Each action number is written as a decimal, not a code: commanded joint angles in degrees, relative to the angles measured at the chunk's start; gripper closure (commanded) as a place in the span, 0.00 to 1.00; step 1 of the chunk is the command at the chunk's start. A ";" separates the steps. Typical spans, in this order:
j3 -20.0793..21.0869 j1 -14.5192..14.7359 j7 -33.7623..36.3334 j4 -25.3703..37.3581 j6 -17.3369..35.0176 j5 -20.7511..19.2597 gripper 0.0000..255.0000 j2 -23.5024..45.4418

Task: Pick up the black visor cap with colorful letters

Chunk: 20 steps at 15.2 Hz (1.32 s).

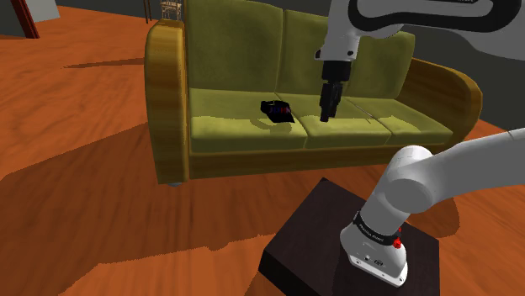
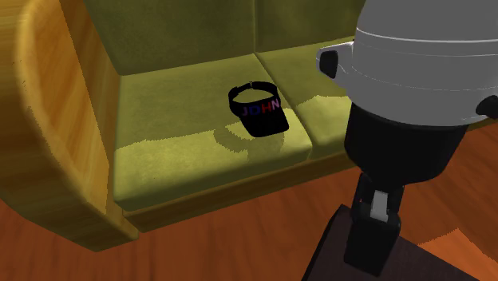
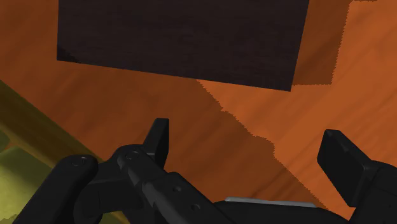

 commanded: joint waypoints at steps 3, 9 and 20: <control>-1.16 -0.39 -1.30 1.56 2.39 -0.85 0.00 4.07; -4.46 -1.30 -5.01 7.92 8.31 -2.39 0.00 16.67; -9.36 -3.10 -11.72 26.12 13.37 -1.11 0.00 40.72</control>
